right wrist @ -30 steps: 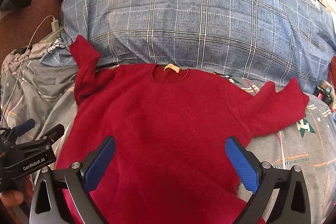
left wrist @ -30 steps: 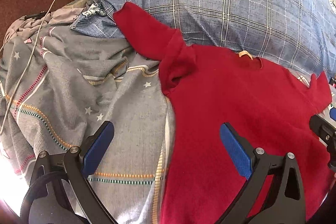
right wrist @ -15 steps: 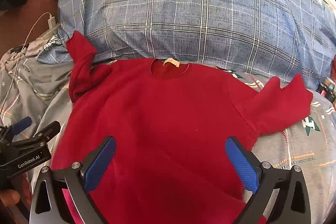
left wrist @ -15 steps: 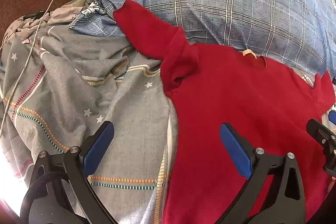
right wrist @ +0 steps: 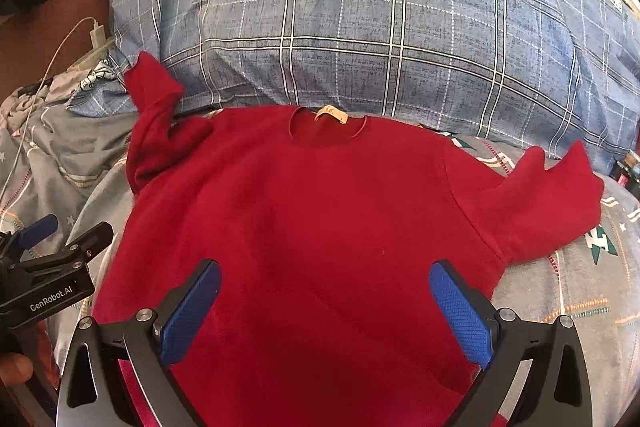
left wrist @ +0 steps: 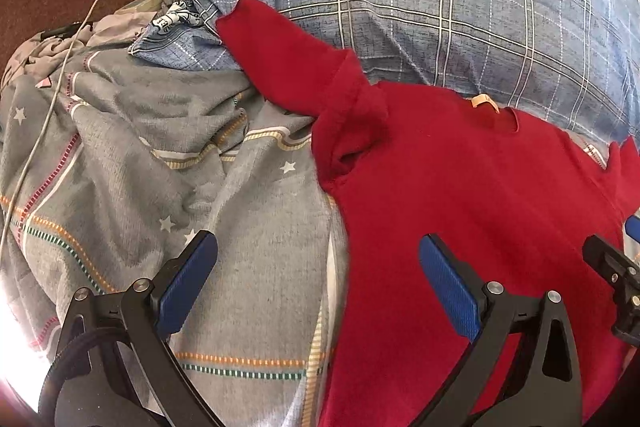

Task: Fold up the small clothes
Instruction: 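Grasp the sweater sleeve cuff with the left gripper and lift it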

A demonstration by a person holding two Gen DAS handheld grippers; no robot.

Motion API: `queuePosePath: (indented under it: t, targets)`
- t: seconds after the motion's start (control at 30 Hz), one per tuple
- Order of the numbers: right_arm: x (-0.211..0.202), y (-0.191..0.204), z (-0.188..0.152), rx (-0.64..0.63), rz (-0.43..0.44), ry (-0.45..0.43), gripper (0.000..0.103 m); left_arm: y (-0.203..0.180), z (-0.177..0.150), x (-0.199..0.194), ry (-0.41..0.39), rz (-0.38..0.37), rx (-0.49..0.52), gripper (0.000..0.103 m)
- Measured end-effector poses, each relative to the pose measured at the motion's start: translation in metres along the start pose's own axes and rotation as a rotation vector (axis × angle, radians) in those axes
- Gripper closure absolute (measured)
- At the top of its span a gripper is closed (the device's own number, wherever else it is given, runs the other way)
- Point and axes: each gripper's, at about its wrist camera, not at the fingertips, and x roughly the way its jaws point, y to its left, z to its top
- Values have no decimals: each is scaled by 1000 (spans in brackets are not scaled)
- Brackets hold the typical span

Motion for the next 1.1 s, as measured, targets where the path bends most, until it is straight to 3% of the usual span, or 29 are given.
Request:
queuePosePath:
  t: [0.27, 0.57, 0.8, 0.87, 1.1]
  targets:
    - [10, 1, -1, -14, 6, 25, 0, 28, 31, 14, -1, -14, -76, 1]
    - [23, -1, -3, -5, 45, 46, 0, 75, 106, 44, -32, -92, -230, 1]
    - [37, -8, 5, 8, 88, 61, 0, 72, 159, 65, -32, -113, -283, 1]
    - [39, -7, 7, 8, 98, 58, 0, 70, 175, 81, -9, -95, -297, 1]
    - [50, -9, 4, 12, 151, 84, 0, 63, 219, 137, 22, 93, -279, 1]
